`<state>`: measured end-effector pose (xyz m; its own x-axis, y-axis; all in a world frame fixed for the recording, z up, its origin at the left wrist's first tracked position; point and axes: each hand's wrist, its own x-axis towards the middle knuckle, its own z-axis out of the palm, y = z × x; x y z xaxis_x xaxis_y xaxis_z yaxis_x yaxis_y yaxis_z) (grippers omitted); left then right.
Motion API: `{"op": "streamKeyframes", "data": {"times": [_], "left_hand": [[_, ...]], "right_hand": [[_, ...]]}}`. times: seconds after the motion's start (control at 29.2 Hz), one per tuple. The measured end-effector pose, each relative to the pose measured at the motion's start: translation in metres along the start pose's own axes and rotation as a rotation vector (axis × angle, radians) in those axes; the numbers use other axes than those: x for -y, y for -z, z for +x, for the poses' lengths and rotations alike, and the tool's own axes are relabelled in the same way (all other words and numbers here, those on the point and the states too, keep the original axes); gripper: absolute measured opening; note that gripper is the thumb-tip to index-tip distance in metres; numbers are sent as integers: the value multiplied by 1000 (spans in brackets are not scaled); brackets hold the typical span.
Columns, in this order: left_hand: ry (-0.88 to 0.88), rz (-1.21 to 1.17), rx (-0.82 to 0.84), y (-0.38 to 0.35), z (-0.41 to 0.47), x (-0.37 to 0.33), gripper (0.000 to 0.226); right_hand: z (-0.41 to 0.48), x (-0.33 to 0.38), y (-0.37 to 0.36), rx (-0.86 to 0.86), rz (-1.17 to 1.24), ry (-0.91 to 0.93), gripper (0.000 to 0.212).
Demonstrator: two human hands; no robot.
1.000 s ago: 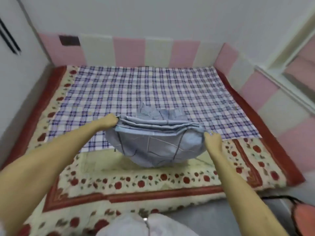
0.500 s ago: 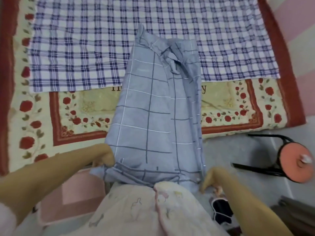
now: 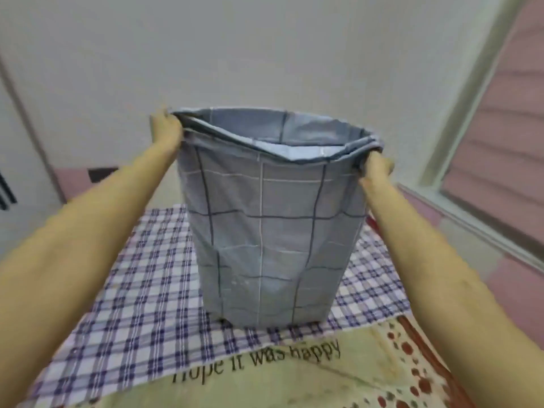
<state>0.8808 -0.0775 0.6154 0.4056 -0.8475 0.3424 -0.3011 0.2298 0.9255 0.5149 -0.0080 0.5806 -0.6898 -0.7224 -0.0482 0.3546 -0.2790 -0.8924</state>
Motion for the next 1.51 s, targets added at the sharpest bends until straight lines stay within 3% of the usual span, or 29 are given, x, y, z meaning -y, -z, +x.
{"op": "streamKeyframes", "data": {"times": [0.1, 0.17, 0.27, 0.38, 0.55, 0.72, 0.86, 0.93, 1.03, 1.17, 1.3, 1.37, 1.51], "left_hand": [[-190, -220, -36, 24, 34, -102, 37], [-313, -269, -38, 36, 43, -151, 38], [-431, -273, -25, 47, 40, -166, 35], [-414, -238, -15, 50, 33, -163, 36], [-331, -121, 51, 62, 0, -102, 39], [-273, 47, 139, 68, -34, -11, 29], [-149, 267, 387, 80, -101, 95, 34], [-104, 403, 514, 93, -131, 144, 29], [52, 614, 748, 121, -185, 208, 28], [141, 777, 1029, 173, -295, 276, 33], [111, 871, 1122, 207, -353, 288, 28], [74, 927, 1162, 226, -387, 286, 28], [23, 1021, 1186, 238, -417, 281, 24]], "right_hand": [[-5, 108, -50, -8, 117, 361, 15], [-14, 155, -64, 91, 152, 540, 25], [-23, 175, -59, 113, 149, 603, 25], [-30, 177, -50, 79, 181, 604, 14], [-51, 129, -15, 67, 7, 578, 6], [-67, 54, 46, 7, -155, 527, 10], [-102, -45, 121, -144, -288, 390, 13], [-122, -90, 164, -177, -511, 350, 12], [-161, -155, 236, 44, -932, 206, 23], [-228, -215, 326, 615, -1509, -125, 23], [-259, -228, 360, 985, -1774, -181, 2], [-281, -222, 378, 1085, -1832, -225, 6], [-297, -215, 402, 1149, -1949, -253, 48]]}}
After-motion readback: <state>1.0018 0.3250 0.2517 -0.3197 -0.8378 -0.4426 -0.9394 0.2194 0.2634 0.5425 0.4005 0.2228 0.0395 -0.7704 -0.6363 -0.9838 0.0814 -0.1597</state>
